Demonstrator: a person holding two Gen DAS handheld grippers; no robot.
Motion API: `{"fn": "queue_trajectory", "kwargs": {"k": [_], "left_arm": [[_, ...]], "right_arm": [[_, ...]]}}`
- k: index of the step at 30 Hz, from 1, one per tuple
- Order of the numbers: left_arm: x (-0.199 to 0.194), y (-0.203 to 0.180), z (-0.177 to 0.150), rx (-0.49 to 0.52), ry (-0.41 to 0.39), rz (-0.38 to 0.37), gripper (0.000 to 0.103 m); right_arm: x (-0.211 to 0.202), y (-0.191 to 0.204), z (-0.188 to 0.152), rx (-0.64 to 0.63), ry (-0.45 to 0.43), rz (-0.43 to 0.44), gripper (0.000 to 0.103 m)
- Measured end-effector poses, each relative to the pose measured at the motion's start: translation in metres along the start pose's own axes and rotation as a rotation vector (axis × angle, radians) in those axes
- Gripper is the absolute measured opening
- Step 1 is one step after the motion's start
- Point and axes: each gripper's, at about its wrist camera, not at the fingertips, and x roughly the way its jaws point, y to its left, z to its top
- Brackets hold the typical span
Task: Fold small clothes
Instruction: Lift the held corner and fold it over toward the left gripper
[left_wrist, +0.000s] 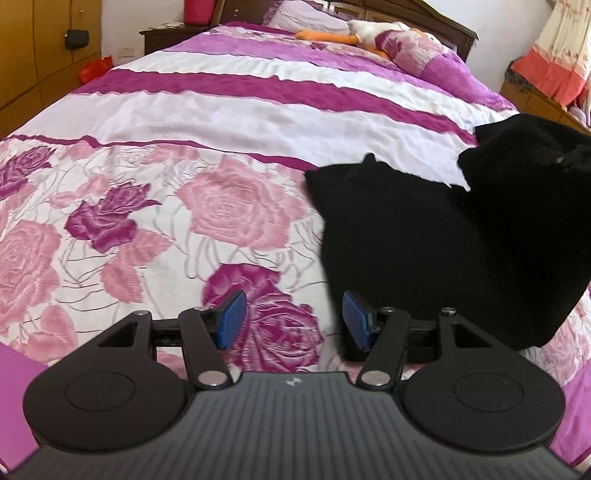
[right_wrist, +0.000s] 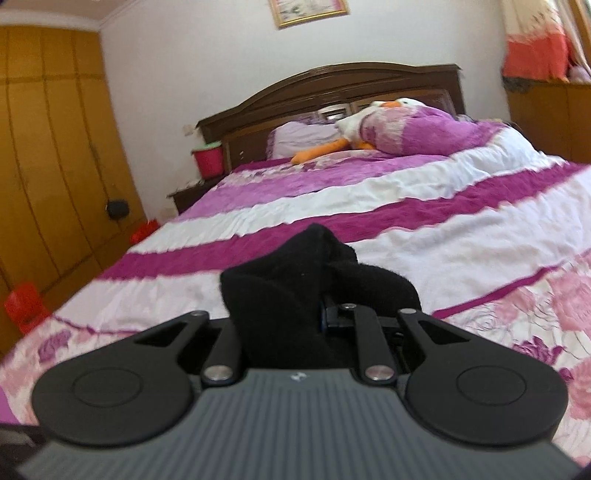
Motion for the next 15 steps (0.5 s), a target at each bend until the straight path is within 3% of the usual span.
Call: {"fn": "queue_trajectory", "kwargs": {"k": [7, 11, 15], "left_arm": [[-0.003, 0.019, -0.008, -0.014, -0.019, 0.024, 0.064], [-0.003, 0.026, -0.011, -0.01, -0.024, 0.035, 0.064], [-0.004, 0.031, -0.013, -0.02, -0.029, 0.026, 0.064]], "right_arm": [[0.029, 0.059, -0.027, -0.192, 0.051, 0.021, 0.018], [0.047, 0.078, -0.046, -0.226, 0.102, 0.056, 0.009], [0.057, 0.092, -0.064, -0.261, 0.164, 0.107, 0.008]]}}
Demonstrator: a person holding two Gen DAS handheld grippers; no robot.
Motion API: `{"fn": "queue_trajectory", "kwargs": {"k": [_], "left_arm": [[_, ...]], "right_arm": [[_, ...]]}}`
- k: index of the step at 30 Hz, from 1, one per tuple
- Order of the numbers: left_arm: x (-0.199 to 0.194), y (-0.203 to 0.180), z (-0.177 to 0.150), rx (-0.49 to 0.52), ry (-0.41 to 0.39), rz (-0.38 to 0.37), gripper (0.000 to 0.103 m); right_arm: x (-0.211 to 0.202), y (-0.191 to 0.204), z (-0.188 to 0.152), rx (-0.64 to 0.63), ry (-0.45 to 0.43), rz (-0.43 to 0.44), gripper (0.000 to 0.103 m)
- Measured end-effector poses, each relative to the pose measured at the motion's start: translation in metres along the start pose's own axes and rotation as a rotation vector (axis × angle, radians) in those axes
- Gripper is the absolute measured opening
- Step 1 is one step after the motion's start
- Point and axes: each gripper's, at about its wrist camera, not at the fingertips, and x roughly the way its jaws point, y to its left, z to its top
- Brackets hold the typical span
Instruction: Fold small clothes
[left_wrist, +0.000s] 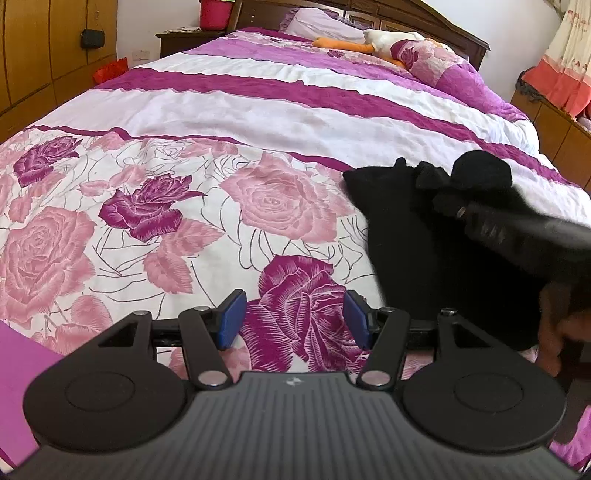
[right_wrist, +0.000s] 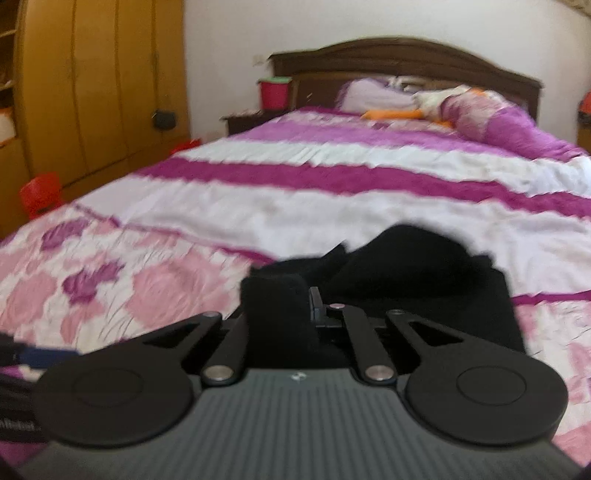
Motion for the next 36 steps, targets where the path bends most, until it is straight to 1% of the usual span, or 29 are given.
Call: {"fn": "queue_trajectory", "kwargs": {"k": [2, 4, 12, 13, 14, 15, 16, 17, 19, 21, 25, 28, 32, 36], "left_arm": [[0.0, 0.001, 0.0, -0.004, -0.004, -0.003, 0.064], [-0.002, 0.0, 0.001, -0.008, -0.01, -0.008, 0.064], [-0.012, -0.014, 0.007, -0.019, -0.045, -0.055, 0.064], [-0.013, -0.017, 0.008, -0.019, -0.05, -0.068, 0.064], [-0.015, -0.02, 0.009, -0.018, -0.053, -0.078, 0.064], [-0.016, -0.024, 0.01, -0.016, -0.056, -0.087, 0.064], [-0.017, -0.028, 0.011, -0.013, -0.061, -0.097, 0.064], [-0.018, -0.033, 0.013, -0.008, -0.065, -0.106, 0.064], [-0.02, -0.042, 0.014, 0.004, -0.076, -0.124, 0.064], [-0.021, -0.051, 0.016, 0.015, -0.085, -0.136, 0.064], [-0.019, -0.07, 0.021, 0.038, -0.089, -0.167, 0.064], [-0.012, -0.088, 0.028, 0.068, -0.096, -0.182, 0.064], [0.003, -0.113, 0.041, 0.097, -0.104, -0.192, 0.064], [0.027, -0.136, 0.055, 0.128, -0.114, -0.185, 0.064]], "right_arm": [[-0.001, 0.003, -0.005, 0.004, 0.021, 0.04, 0.011], [-0.006, 0.004, -0.007, 0.016, 0.024, 0.065, 0.011], [-0.062, -0.014, 0.002, 0.085, -0.03, 0.172, 0.013], [-0.068, -0.017, 0.003, 0.096, -0.037, 0.178, 0.017], [-0.076, -0.022, 0.003, 0.108, -0.05, 0.189, 0.029], [-0.082, -0.026, 0.003, 0.117, -0.062, 0.204, 0.036], [-0.089, -0.03, 0.002, 0.125, -0.074, 0.212, 0.046], [-0.097, -0.034, 0.001, 0.13, -0.094, 0.211, 0.048], [-0.108, -0.04, -0.002, 0.131, -0.121, 0.204, 0.048], [-0.115, -0.047, -0.006, 0.132, -0.131, 0.19, 0.048], [-0.117, -0.063, -0.017, 0.13, -0.123, 0.099, 0.048], [-0.114, -0.081, -0.027, 0.186, -0.094, 0.042, 0.048], [-0.107, -0.101, -0.037, 0.23, -0.083, -0.047, 0.048], [-0.1, -0.125, -0.045, 0.314, -0.084, -0.077, 0.048]]}}
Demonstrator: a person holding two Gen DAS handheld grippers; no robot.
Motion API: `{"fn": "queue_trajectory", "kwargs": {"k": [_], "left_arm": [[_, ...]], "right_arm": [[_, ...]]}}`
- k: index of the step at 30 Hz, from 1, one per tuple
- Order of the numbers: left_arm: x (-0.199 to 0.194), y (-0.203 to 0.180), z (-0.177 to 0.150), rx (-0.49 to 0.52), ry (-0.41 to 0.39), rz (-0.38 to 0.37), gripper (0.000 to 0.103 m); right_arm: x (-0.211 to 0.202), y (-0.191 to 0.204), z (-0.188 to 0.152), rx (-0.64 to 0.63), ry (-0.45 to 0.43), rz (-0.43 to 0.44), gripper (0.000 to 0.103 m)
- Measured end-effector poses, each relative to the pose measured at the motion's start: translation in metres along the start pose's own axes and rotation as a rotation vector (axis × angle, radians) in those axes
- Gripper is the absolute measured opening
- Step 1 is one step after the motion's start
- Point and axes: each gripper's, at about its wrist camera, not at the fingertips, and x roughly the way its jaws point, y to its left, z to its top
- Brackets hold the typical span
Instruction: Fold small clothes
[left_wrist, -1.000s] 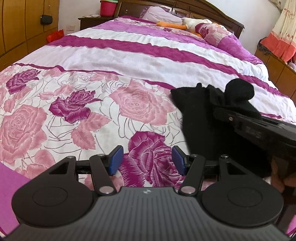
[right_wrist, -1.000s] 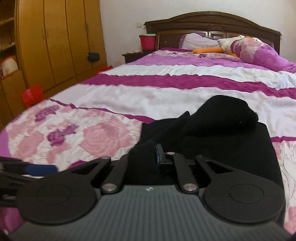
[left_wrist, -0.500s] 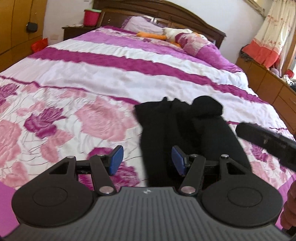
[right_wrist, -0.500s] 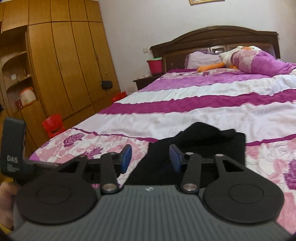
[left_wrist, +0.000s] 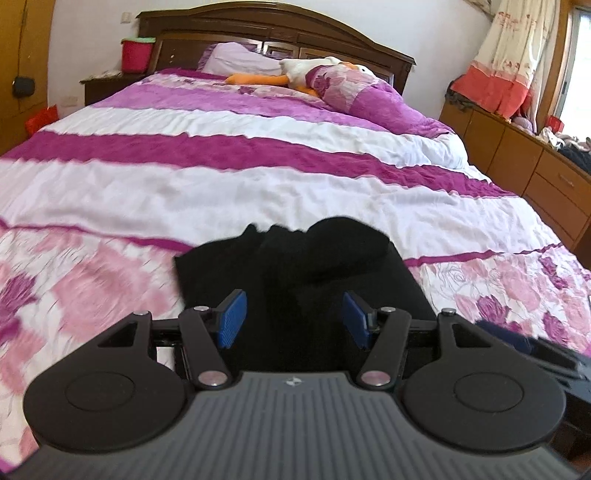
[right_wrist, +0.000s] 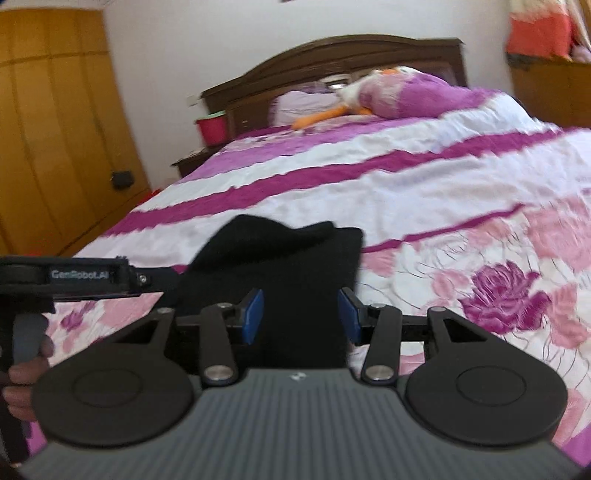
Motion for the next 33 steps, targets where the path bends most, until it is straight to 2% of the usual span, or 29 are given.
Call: {"fn": "queue_trajectory", "kwargs": {"k": [3, 7, 9, 10, 11, 12, 13, 16, 18, 20, 24, 27, 29, 31, 33], "left_arm": [[0.03, -0.013, 0.008, 0.039, 0.007, 0.025, 0.064], [0.066, -0.022, 0.011, 0.058, 0.043, 0.045, 0.064], [0.074, -0.022, 0.01, 0.049, 0.022, 0.042, 0.06], [0.075, -0.02, 0.01, 0.034, -0.004, 0.033, 0.036], [0.076, -0.018, 0.012, 0.013, -0.019, 0.029, 0.021], [0.074, -0.014, 0.013, -0.013, -0.032, 0.024, 0.014], [0.071, -0.009, 0.014, -0.047, -0.047, 0.018, 0.011], [0.067, 0.003, 0.016, -0.094, -0.069, 0.045, 0.011], [0.074, 0.013, 0.014, -0.113, -0.036, 0.068, 0.011], [0.078, 0.022, 0.01, -0.158, -0.005, 0.048, 0.012], [0.063, 0.032, 0.004, -0.183, -0.022, 0.016, 0.013], [0.041, 0.034, -0.005, -0.173, -0.021, 0.008, 0.022], [0.023, 0.036, -0.014, -0.175, -0.034, 0.001, 0.032], [0.005, 0.038, -0.023, -0.181, -0.054, -0.003, 0.046], [-0.011, 0.04, -0.032, -0.194, -0.068, -0.014, 0.05]], "right_arm": [[0.009, -0.016, -0.002, 0.065, 0.008, -0.006, 0.048], [0.019, -0.025, -0.01, 0.102, 0.025, 0.03, 0.048], [0.024, -0.027, -0.013, 0.112, 0.029, 0.046, 0.048], [0.025, -0.028, -0.015, 0.117, 0.027, 0.052, 0.048], [0.024, -0.029, -0.017, 0.123, 0.023, 0.06, 0.048], [0.025, -0.029, -0.017, 0.128, 0.021, 0.066, 0.048], [0.025, -0.029, -0.018, 0.132, 0.018, 0.073, 0.048], [0.024, -0.029, -0.019, 0.127, 0.011, 0.1, 0.048], [0.024, -0.026, -0.021, 0.115, 0.01, 0.106, 0.049], [0.025, -0.023, -0.022, 0.096, 0.013, 0.103, 0.05], [0.023, -0.022, -0.022, 0.089, 0.014, 0.095, 0.05], [0.019, -0.021, -0.018, 0.085, 0.013, 0.099, 0.05], [0.017, -0.018, -0.011, 0.059, 0.005, 0.102, 0.05], [0.016, -0.015, -0.004, 0.034, 0.001, 0.099, 0.05], [0.018, -0.009, 0.008, 0.019, 0.021, 0.102, 0.05]]}}
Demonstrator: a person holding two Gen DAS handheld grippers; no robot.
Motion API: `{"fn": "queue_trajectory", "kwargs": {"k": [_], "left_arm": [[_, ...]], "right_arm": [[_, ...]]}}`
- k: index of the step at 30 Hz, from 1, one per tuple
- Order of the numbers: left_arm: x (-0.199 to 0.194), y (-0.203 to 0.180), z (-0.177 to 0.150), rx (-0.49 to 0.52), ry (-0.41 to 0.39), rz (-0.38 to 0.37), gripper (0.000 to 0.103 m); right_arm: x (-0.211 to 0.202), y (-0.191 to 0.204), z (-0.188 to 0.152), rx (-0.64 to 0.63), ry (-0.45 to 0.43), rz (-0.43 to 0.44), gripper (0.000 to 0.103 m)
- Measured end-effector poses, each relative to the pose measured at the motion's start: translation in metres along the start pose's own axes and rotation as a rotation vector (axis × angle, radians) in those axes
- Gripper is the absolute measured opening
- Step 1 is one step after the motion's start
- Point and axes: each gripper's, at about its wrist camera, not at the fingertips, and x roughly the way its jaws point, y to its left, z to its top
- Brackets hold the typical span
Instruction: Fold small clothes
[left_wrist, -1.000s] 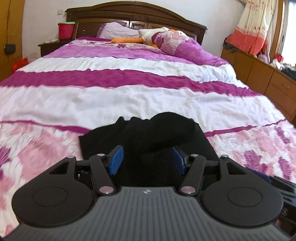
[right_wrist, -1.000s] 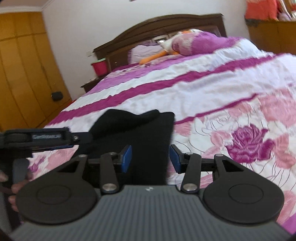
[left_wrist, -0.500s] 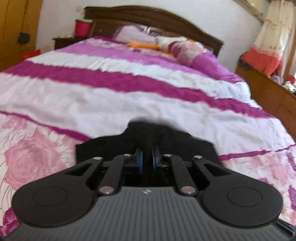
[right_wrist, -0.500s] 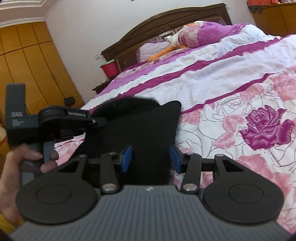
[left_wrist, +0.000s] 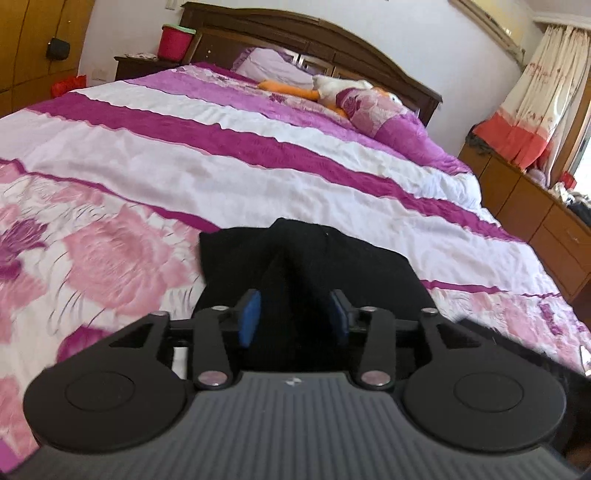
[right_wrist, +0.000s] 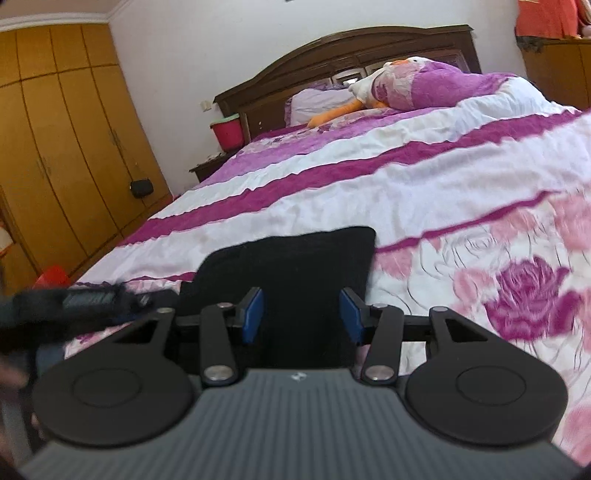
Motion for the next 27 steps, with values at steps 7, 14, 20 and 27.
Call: {"fn": "queue_trajectory", "kwargs": {"k": [7, 14, 20, 27], "left_arm": [[-0.02, 0.011, -0.019, -0.075, 0.028, -0.055, 0.054], [-0.014, 0.021, -0.032, -0.134, 0.098, -0.167, 0.055], [-0.014, 0.02, -0.036, -0.106, 0.094, -0.17, 0.055], [-0.015, 0.019, -0.035, -0.039, 0.074, -0.13, 0.057]], "right_arm": [[0.02, 0.027, 0.034, -0.008, 0.154, 0.053, 0.05], [0.063, 0.077, 0.064, -0.167, 0.329, 0.048, 0.06], [0.126, 0.117, 0.074, -0.24, 0.491, -0.005, 0.06], [0.176, 0.138, 0.053, -0.344, 0.572, -0.137, 0.059]]}}
